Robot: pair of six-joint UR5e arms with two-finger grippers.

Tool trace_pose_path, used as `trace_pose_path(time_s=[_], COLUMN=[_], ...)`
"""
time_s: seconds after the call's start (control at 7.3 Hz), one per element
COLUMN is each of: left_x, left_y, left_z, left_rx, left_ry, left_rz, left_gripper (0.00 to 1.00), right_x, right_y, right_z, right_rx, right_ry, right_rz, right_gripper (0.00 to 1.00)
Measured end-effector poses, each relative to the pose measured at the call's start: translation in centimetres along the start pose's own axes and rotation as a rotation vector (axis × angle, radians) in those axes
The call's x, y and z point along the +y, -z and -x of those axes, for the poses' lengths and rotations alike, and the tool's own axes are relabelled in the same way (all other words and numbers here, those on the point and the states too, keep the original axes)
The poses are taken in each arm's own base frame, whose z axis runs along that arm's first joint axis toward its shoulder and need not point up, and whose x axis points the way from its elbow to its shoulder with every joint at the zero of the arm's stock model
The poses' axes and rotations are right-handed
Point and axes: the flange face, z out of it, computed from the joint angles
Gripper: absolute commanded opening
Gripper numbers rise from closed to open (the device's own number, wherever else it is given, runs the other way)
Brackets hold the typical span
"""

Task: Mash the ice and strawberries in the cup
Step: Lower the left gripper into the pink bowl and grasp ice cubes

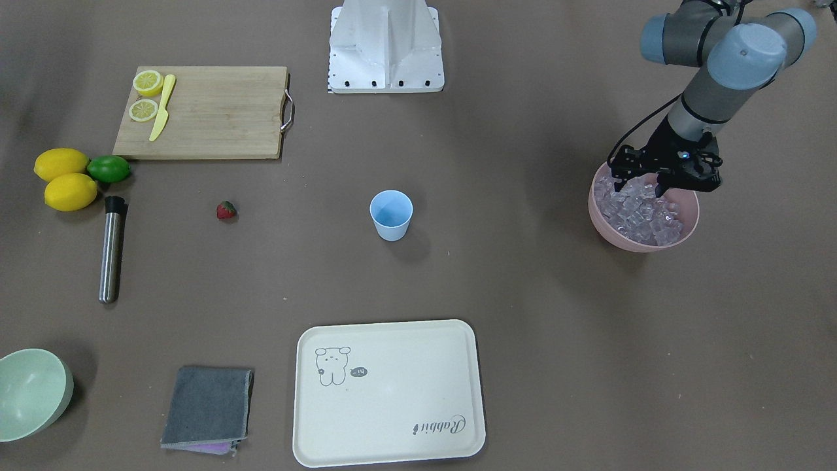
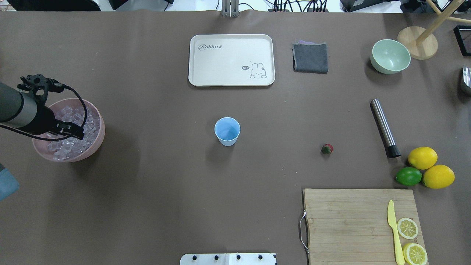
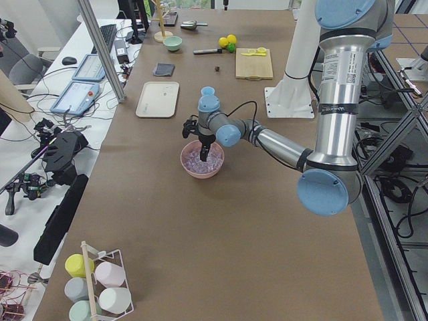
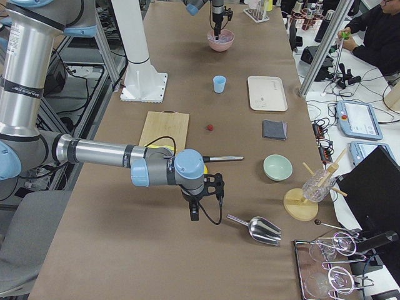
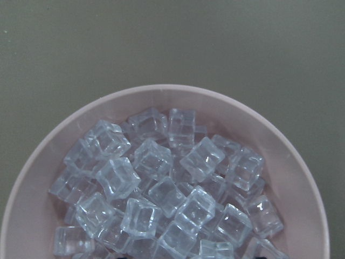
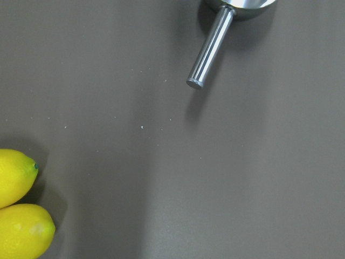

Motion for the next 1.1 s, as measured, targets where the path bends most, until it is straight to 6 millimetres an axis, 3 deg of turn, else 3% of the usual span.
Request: trace_pose_path(time_s=[1.1], left_x=[0.3], left_y=[-1.1], left_z=[-0.3], left_rx=[-0.005], left_ry=[0.000], left_rz=[0.019], left_gripper=[0.78], right_x=[0.2], right_y=[-0.1], right_z=[-0.1], right_rx=[0.000], right_ry=[-0.003], right_rz=[0.003], right_gripper=[1.00])
